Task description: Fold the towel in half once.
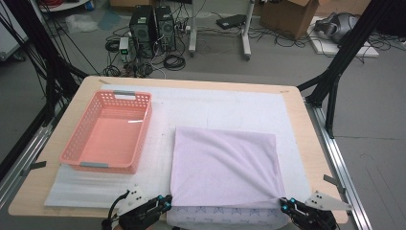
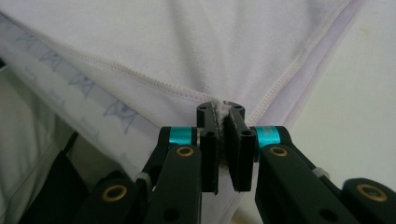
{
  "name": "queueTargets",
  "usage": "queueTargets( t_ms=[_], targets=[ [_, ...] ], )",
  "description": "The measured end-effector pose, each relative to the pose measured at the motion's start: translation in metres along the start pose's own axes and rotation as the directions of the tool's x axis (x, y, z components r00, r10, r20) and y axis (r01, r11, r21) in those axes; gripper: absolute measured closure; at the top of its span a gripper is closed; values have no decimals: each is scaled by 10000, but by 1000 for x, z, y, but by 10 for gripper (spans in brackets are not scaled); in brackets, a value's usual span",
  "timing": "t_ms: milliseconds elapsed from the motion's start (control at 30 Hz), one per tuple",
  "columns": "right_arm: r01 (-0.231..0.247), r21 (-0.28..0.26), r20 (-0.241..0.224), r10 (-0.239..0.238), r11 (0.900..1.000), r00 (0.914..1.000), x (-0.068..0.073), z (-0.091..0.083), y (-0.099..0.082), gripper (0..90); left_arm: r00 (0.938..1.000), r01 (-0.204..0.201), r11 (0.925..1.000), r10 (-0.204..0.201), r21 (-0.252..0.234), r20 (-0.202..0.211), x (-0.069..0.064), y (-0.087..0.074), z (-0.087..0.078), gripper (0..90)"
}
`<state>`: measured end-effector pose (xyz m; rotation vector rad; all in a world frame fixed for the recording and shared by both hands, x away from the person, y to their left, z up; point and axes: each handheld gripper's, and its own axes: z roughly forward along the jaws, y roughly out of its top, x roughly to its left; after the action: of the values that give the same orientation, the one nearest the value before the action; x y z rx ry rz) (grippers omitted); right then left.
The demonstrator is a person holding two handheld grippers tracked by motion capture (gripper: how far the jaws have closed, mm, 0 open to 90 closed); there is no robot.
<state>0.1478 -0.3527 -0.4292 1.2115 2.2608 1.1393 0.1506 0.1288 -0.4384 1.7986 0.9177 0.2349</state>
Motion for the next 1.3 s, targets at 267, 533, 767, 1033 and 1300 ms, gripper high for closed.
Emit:
queueTargets(
  t_ms=[267, 533, 767, 1033, 1300],
  targets=[
    [94, 137, -500, -87, 9999, 9987, 5, -17, -12, 847, 9984, -354, 9994, 351, 49, 453, -11, -11, -10, 861],
    [-549, -1075, -504, 497, 9927, 9975, -2, -18, 3, 597, 9999, -151, 9959, 157, -895, 52, 12, 4, 1, 495],
    [-405, -1021, 526, 460, 9940, 9976, -21, 8, 24, 705, 9998, -33, 9959, 49, -900, 183, 40, 29, 30, 492],
    [-418, -672, 643, 461, 9969, 9969, -55, 55, 63, 804, 9994, 3, 9979, 19, -644, 335, 73, 58, 70, 544],
    [-5, 109, 719, -3, 9999, 9974, -82, 120, 109, 813, 9999, -2, 9992, 8, -410, 132, 93, 78, 102, 566]
  ],
)
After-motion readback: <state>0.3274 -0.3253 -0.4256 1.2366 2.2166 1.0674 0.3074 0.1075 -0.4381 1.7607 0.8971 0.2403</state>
